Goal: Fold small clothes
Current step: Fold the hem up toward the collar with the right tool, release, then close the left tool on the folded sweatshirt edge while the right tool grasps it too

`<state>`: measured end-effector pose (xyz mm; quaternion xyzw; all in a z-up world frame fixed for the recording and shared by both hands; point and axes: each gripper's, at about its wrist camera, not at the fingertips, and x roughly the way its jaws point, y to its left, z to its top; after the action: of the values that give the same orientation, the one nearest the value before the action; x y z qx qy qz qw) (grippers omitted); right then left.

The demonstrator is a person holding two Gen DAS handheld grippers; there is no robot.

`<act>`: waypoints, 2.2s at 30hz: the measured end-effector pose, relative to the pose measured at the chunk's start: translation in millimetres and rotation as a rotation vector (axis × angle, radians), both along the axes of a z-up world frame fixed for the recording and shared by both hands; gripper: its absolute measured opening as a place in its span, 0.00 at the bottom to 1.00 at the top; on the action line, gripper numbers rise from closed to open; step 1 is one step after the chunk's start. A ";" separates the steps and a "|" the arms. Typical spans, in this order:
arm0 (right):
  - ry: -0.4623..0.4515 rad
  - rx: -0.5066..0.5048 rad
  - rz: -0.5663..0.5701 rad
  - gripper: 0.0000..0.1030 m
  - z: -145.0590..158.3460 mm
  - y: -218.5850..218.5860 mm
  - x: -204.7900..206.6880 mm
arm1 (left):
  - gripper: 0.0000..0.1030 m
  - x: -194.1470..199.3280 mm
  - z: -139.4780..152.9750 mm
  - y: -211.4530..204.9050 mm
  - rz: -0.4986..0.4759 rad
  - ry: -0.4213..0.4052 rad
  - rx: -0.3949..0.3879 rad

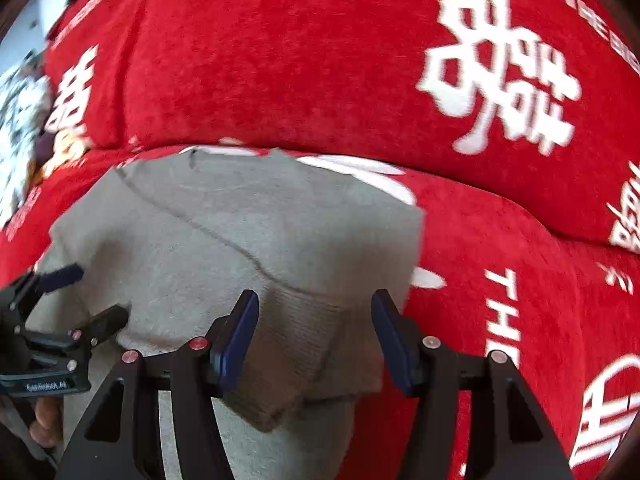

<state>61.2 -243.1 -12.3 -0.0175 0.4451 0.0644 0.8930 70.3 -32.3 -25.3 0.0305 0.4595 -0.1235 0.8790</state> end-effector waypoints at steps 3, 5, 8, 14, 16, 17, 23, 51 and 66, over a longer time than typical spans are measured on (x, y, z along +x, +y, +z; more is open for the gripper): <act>0.019 -0.080 0.067 0.16 -8.1 15.3 -2.6 | 0.96 -0.2 -0.2 0.1 0.000 -0.002 0.001; 0.003 -0.100 0.078 0.06 -6.5 18.7 -6.0 | 0.95 -0.1 -0.3 0.5 0.001 -0.003 -0.001; -0.048 -0.051 0.070 0.05 5.3 13.9 -11.3 | 0.96 -0.1 -0.1 0.7 0.004 0.001 0.002; -0.121 0.000 -0.003 0.04 27.7 -5.1 1.6 | 0.96 3.4 5.3 -4.3 0.026 0.016 0.017; -0.083 -0.031 0.002 0.04 16.4 -2.3 11.7 | 0.99 5.7 0.4 -7.7 0.025 0.027 0.044; -0.059 -0.052 -0.002 0.05 7.2 -1.8 16.9 | 0.99 5.3 0.9 -8.1 0.025 0.025 0.044; -0.015 -0.011 -0.088 0.14 1.9 -8.9 13.2 | 0.99 -1.0 8.4 5.4 0.030 0.031 0.037; 0.055 0.039 -0.124 0.71 -7.4 80.7 -97.7 | 0.99 -57.4 3.8 35.9 -0.025 0.065 0.125; -0.083 -0.132 0.000 0.77 -34.9 108.0 -241.4 | 1.00 -176.0 -8.3 89.2 -0.054 -0.008 0.095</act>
<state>-180.2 -135.1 -47.2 -0.0787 0.4112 0.0340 0.9075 -105.7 57.0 -33.6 0.0852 0.4604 -0.1250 0.8748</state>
